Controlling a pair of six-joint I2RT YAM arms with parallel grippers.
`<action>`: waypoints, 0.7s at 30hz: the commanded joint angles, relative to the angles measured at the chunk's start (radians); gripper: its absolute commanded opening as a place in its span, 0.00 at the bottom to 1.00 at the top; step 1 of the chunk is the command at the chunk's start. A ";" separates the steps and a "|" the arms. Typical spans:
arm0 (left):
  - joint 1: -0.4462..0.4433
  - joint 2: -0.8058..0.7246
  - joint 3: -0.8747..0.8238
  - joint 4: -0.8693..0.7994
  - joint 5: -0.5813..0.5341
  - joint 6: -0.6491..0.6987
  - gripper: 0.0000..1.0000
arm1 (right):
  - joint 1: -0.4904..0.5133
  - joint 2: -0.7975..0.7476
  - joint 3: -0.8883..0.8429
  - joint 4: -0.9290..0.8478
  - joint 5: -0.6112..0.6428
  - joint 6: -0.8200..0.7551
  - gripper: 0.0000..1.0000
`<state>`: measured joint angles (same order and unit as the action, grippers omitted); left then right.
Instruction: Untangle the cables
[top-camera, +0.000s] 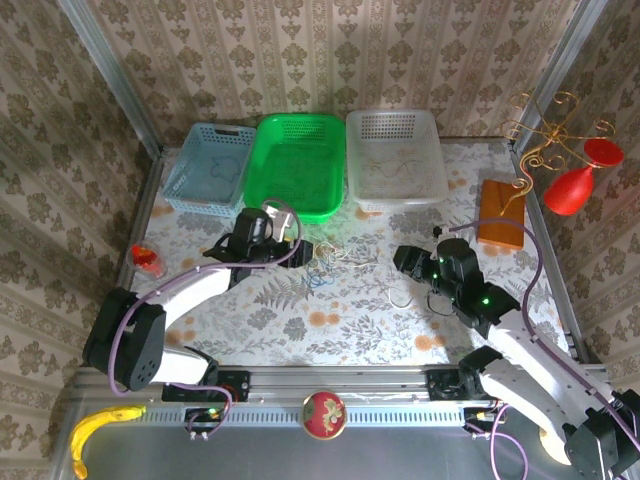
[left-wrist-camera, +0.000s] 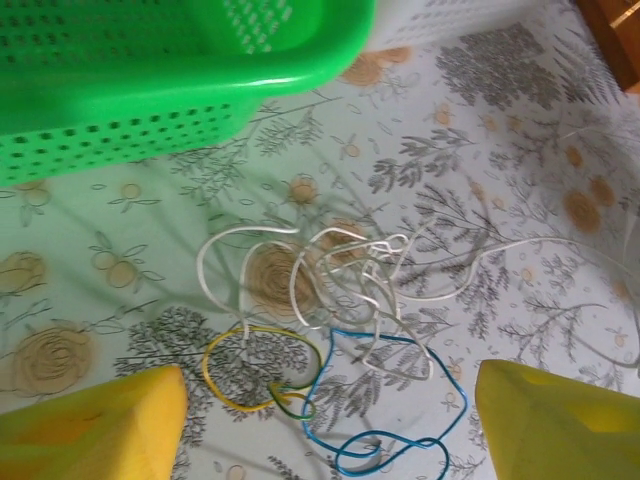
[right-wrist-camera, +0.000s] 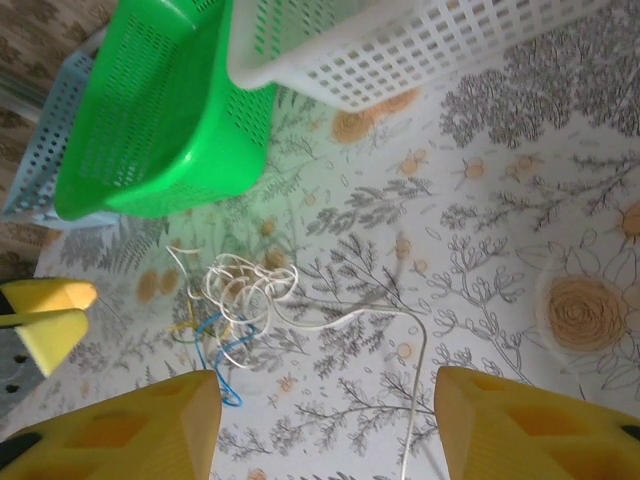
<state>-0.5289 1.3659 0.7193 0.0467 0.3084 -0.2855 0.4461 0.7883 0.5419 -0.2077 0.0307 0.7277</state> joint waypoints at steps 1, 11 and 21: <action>0.013 -0.008 0.045 -0.047 -0.043 0.000 0.78 | 0.002 -0.034 0.083 -0.061 0.058 -0.054 0.61; 0.013 0.122 0.083 -0.050 -0.103 0.054 0.77 | 0.000 -0.051 0.174 -0.111 0.055 -0.098 0.64; 0.003 0.252 0.125 0.009 -0.146 0.113 0.68 | 0.008 -0.010 0.096 0.001 -0.049 -0.046 0.64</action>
<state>-0.5220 1.5944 0.8093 0.0307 0.1833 -0.2146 0.4461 0.7738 0.6636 -0.2508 0.0177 0.6609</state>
